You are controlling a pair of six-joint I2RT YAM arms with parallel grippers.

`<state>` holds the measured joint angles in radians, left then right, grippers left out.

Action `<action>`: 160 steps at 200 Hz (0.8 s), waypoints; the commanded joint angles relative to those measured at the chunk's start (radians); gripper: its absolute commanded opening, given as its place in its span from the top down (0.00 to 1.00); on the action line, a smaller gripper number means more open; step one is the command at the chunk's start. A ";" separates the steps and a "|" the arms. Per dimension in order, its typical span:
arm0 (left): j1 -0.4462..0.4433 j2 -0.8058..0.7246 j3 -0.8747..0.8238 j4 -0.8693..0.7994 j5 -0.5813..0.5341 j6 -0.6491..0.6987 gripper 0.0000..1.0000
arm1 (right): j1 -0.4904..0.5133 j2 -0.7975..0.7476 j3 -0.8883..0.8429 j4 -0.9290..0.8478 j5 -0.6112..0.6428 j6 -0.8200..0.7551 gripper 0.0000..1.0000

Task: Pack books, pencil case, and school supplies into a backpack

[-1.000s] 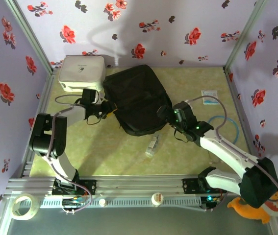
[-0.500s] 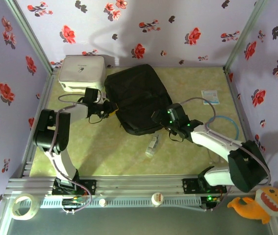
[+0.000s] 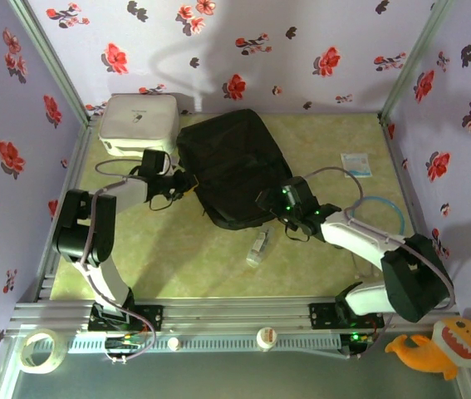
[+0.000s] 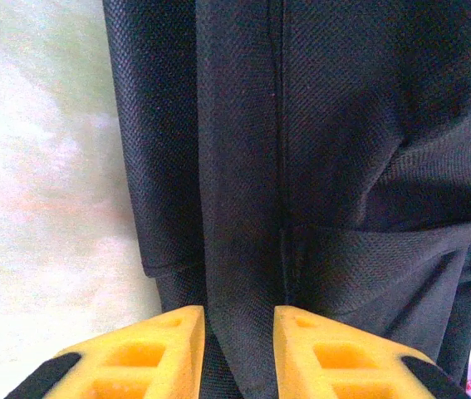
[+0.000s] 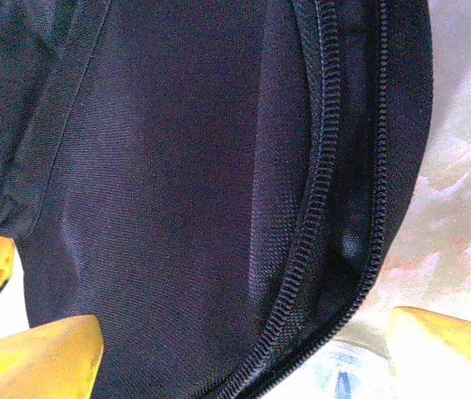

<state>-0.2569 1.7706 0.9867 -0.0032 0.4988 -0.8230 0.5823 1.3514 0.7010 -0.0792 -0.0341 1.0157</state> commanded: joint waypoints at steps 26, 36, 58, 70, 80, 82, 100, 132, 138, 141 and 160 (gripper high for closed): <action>-0.004 0.070 0.044 0.080 0.047 -0.023 0.65 | -0.004 0.024 -0.013 0.024 -0.003 0.015 0.12; -0.005 0.081 0.053 0.077 0.047 -0.026 0.65 | -0.004 0.029 -0.011 0.028 -0.004 0.014 0.12; -0.007 0.099 0.062 0.078 0.047 -0.027 0.65 | -0.004 0.042 -0.012 0.038 -0.009 0.015 0.15; -0.008 0.103 0.068 0.078 0.050 -0.027 0.68 | -0.004 0.050 -0.012 0.046 -0.009 0.015 0.18; -0.011 0.102 0.070 0.083 0.051 -0.029 0.73 | -0.004 0.056 -0.008 0.050 -0.009 0.011 0.21; -0.010 0.102 0.070 0.083 0.051 -0.028 0.74 | -0.004 0.058 -0.007 0.052 -0.010 0.012 0.22; -0.011 0.097 0.070 0.088 0.049 -0.031 0.80 | -0.004 0.068 -0.001 0.053 -0.009 0.006 0.28; -0.009 0.083 0.054 0.075 0.004 -0.035 0.84 | -0.004 0.075 0.002 0.053 -0.001 0.005 0.31; -0.008 0.082 0.050 0.078 0.002 -0.034 0.84 | -0.004 0.074 0.001 0.053 0.000 0.006 0.31; -0.007 0.082 0.050 0.078 0.001 -0.034 0.84 | -0.004 0.073 0.000 0.053 0.000 0.006 0.31; -0.009 0.093 0.049 0.097 0.013 -0.039 0.79 | -0.004 0.072 0.000 0.053 0.000 0.006 0.31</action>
<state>-0.2581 1.8580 1.0279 0.0494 0.5179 -0.8570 0.5823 1.4162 0.6994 -0.0399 -0.0414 1.0245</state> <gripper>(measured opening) 0.195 0.693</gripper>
